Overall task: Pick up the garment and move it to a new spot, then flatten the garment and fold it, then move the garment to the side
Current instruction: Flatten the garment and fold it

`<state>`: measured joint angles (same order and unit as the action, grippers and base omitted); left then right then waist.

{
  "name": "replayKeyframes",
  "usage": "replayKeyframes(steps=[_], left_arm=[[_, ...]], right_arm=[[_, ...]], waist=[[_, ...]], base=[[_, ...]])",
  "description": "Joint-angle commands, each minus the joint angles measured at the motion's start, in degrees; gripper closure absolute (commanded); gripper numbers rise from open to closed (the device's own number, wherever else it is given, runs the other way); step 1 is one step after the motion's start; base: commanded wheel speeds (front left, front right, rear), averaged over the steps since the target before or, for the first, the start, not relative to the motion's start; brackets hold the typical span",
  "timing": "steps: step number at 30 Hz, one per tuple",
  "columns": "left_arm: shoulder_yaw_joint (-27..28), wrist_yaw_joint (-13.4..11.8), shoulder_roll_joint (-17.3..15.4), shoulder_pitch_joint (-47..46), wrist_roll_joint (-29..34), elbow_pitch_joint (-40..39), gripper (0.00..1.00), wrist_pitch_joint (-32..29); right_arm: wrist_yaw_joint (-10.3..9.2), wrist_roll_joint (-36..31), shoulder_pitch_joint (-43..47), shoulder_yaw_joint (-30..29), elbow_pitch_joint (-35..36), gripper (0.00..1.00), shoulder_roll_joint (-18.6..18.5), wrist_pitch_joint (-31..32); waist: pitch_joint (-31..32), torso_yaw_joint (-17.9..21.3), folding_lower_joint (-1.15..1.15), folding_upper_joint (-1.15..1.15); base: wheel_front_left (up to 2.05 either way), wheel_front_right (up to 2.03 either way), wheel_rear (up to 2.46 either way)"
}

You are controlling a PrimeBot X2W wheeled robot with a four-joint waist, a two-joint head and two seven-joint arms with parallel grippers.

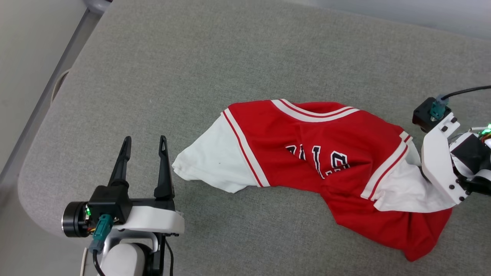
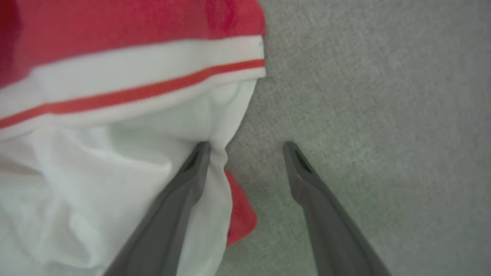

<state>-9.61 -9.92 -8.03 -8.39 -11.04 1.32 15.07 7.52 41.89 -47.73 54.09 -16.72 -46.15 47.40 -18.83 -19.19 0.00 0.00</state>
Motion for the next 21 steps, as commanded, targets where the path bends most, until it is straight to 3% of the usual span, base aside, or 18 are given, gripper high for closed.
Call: replayKeyframes(steps=[1, 7, 9, 10, 21], left_arm=[[0.4, 0.5, 0.4, -0.8, 0.3, 0.0, 0.0, 0.1], [2.6, 2.6, 2.6, -1.4, 2.6, 0.5, 0.0, 0.1], [3.4, 3.1, 3.0, -1.3, 3.2, 0.7, 0.0, 0.1], [3.9, 3.3, 3.1, -1.1, 3.5, 0.8, 0.0, 0.1], [6.2, 5.6, 4.0, 1.5, 6.3, 1.7, 0.0, 0.1]], right_arm=[[-0.06, 0.2, 0.3, 1.4, -0.9, 0.0, 0.2, -0.2], [-0.06, 2.0, 1.2, 9.0, -4.9, 0.0, 1.3, -0.6], [-0.05, 2.8, 0.6, 10.6, -5.5, 0.89, 1.5, -1.7], [-0.05, 3.2, 0.1, 10.9, -5.6, 1.0, 1.7, -2.6], [-0.07, 4.3, -3.0, 7.6, -1.9, 1.0, -0.3, -21.6]], waist=[[-1.2, -0.8, 0.0, 0.0], [-2.6, -1.0, 0.0, 0.0], [-2.5, -0.7, 0.0, 0.0], [-2.4, -0.5, 0.0, 0.0], [2.6, 3.1, 0.0, 0.0]], base=[[0.0, 0.0, 0.0], [0.0, 0.0, 0.0], [0.0, 0.0, 0.0], [0.0, 0.0, 0.0], [0.0, 0.0, 0.0]])
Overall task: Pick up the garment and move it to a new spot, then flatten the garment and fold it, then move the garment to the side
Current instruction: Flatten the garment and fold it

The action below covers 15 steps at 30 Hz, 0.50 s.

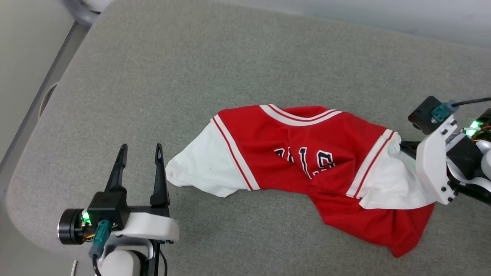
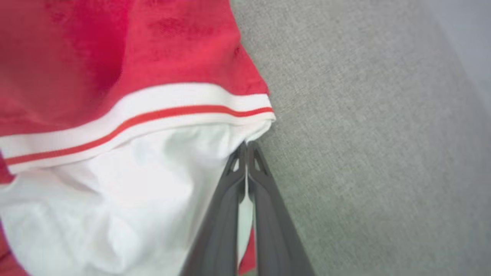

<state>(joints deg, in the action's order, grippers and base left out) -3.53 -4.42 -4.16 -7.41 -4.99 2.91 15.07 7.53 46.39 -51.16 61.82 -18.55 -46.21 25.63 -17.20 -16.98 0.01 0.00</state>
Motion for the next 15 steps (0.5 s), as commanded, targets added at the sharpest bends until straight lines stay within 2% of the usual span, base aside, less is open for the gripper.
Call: replayKeyframes(steps=[1, 6, 12, 13, 14, 15], left_arm=[[0.7, 0.6, 0.1, 1.3, 0.8, 0.3, 0.0, 0.1], [1.7, 1.2, -0.1, 3.6, 1.3, 0.5, 0.0, 0.1], [2.5, 1.8, -0.3, 5.6, 1.9, 0.6, 0.0, 0.1], [2.7, 1.8, -0.3, 6.0, 1.8, 0.5, 0.0, 0.1], [2.6, 1.9, -0.2, 6.5, 2.2, 0.3, 0.0, 0.1], [2.5, 1.9, -0.1, 6.7, 2.3, 0.2, 0.0, 0.1]], right_arm=[[-0.08, 0.4, 3.2, -1.9, 2.7, 1.0, -1.9, -3.7], [-0.08, 0.3, 10.1, -8.2, 7.4, 1.0, -4.5, -7.8], [-0.08, -0.4, 22.0, -20.1, 10.5, 1.0, -6.9, -9.2], [-0.09, -0.8, 24.1, -22.6, 10.7, 1.0, -7.3, -9.3], [-0.09, -1.8, 30.6, -30.3, 11.5, 1.0, -7.8, -8.8], [-0.08, -2.0, 32.8, -33.0, 11.8, 1.0, -7.7, -8.6]], waist=[[2.8, 2.1, -0.01, 0.0], [5.7, 4.4, -0.01, 0.0], [7.9, 6.6, -0.01, 0.0], [8.1, 6.9, -0.01, 0.0], [8.7, 7.5, -0.01, 0.0], [8.8, 7.7, -0.01, 0.0]], base=[[0.0, 0.0, 0.0], [0.0, 0.0, 0.0], [0.0, 0.0, 0.0], [0.0, 0.0, 0.0], [0.0, 0.0, 0.0], [0.0, 0.0, 0.0]])
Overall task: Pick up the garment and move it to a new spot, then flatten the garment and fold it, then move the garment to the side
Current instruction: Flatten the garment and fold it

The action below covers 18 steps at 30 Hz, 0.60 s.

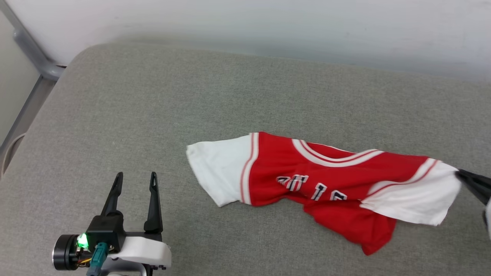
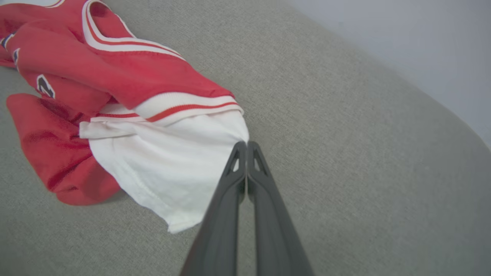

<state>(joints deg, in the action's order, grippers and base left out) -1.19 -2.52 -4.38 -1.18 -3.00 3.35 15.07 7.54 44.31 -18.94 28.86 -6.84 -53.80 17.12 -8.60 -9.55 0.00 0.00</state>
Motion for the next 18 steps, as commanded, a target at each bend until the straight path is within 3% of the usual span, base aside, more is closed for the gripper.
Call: replayKeyframes(steps=[1, 11, 16, 18], left_arm=[[0.0, 0.0, 0.2, 0.8, 0.3, -0.2, 0.0, 0.1], [-0.7, 0.6, 0.6, 0.0, 0.0, -0.3, 0.0, 0.1], [-1.4, 0.2, 0.8, -1.4, 0.0, -1.1, 0.0, 0.1], [-1.5, 0.4, 1.0, -2.5, -0.2, -1.3, 0.0, 0.1]], right_arm=[[-0.09, -0.5, 2.6, -2.6, 0.5, 1.0, -0.2, 0.3], [-0.1, -6.4, 16.5, -26.4, 7.8, 1.0, 2.8, 7.0], [-0.09, -8.5, 15.5, -31.5, 11.2, 1.0, 3.5, 11.8], [-0.09, -9.6, 13.1, -31.3, 11.7, 1.0, 2.0, 13.8]], waist=[[0.3, 0.4, 0.0, 0.0], [-1.3, 0.3, 0.0, 0.0], [-4.3, -1.0, 0.0, 0.0], [-6.1, -1.7, 0.0, 0.0]], base=[[0.0, 0.0, 0.0], [0.0, 0.0, 0.0], [0.0, 0.0, 0.0], [0.0, 0.0, 0.0]])
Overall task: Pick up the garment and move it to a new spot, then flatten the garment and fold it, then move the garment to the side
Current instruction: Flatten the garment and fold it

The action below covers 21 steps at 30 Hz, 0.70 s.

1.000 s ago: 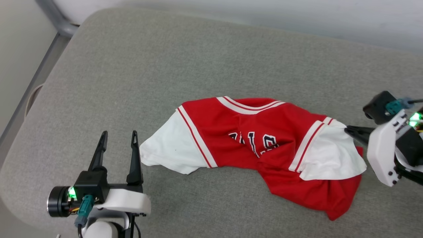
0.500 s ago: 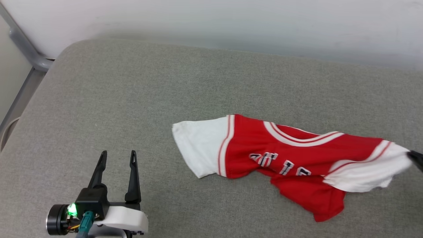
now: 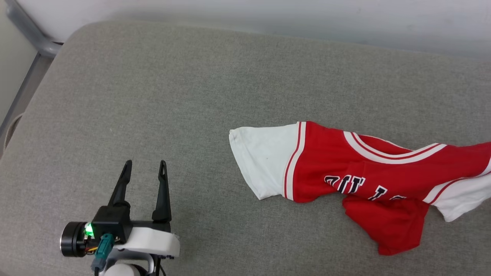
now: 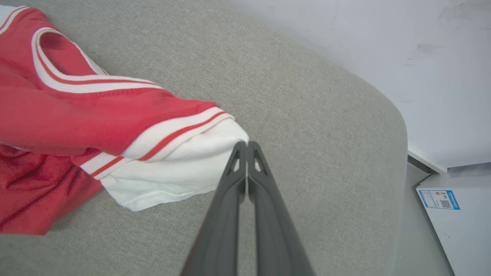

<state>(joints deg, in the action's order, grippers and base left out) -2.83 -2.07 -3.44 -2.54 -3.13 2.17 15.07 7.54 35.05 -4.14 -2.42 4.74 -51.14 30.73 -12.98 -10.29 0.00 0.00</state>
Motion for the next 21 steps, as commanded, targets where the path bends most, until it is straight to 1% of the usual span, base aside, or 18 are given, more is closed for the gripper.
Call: replayKeyframes(steps=[1, 7, 11, 16, 17, 18, 20, 21], left_arm=[[0.1, 0.2, 0.1, -1.9, -0.2, -0.1, 0.0, 0.1], [-1.0, 0.4, 0.4, -5.7, -0.8, -0.6, 0.0, 0.1], [-1.9, 0.1, 0.5, -7.8, -1.3, -1.2, 0.0, 0.1], [-2.5, -0.4, 0.6, -9.9, -2.1, -1.7, 0.0, 0.1], [-2.6, -0.5, 0.6, -10.2, -2.3, -1.9, 0.0, 0.1], [-2.6, -0.5, 0.6, -10.2, -2.3, -1.9, 0.0, 0.1], [-3.4, -1.2, 0.6, -11.4, -3.1, -2.2, 0.0, 0.1], [-3.5, -1.4, 0.6, -11.5, -3.1, -2.2, 0.0, 0.1]], right_arm=[[-0.09, -0.3, -3.4, 0.3, -0.1, 1.0, -1.0, 1.1], [-0.09, -1.0, -16.2, 5.8, -5.6, 1.0, -3.9, 6.6], [-0.09, -2.1, -25.4, 10.9, -10.0, 1.0, -4.0, 9.4], [-0.09, -5.4, -37.1, 18.0, -16.2, 1.0, -1.5, 11.8], [-0.09, -6.0, -38.8, 19.4, -17.8, 1.0, -0.8, 12.2], [-0.09, -6.0, -38.8, 19.4, -17.8, 1.0, -0.8, 12.2], [-0.08, -6.7, -45.0, 26.6, -24.9, 1.0, 1.9, 14.4], [-0.07, -6.3, -45.3, 27.9, -26.4, 1.0, 2.6, 14.8]], waist=[[-2.7, -1.4, 0.0, 0.0], [-8.8, -4.1, 0.0, 0.0], [-12.3, -5.6, 0.0, 0.0], [-16.0, -6.8, 0.0, 0.0], [-16.5, -6.9, 0.0, 0.0], [-16.5, -6.9, 0.0, 0.0], [-18.0, -7.5, 0.0, 0.0], [-18.1, -7.5, 0.0, 0.0]], base=[[0.0, 0.0, 0.0], [0.0, 0.0, 0.0], [0.0, 0.0, 0.0], [0.0, 0.0, 0.0], [0.0, 0.0, 0.0], [0.0, 0.0, 0.0], [0.0, 0.0, 0.0], [0.0, 0.0, 0.0]])
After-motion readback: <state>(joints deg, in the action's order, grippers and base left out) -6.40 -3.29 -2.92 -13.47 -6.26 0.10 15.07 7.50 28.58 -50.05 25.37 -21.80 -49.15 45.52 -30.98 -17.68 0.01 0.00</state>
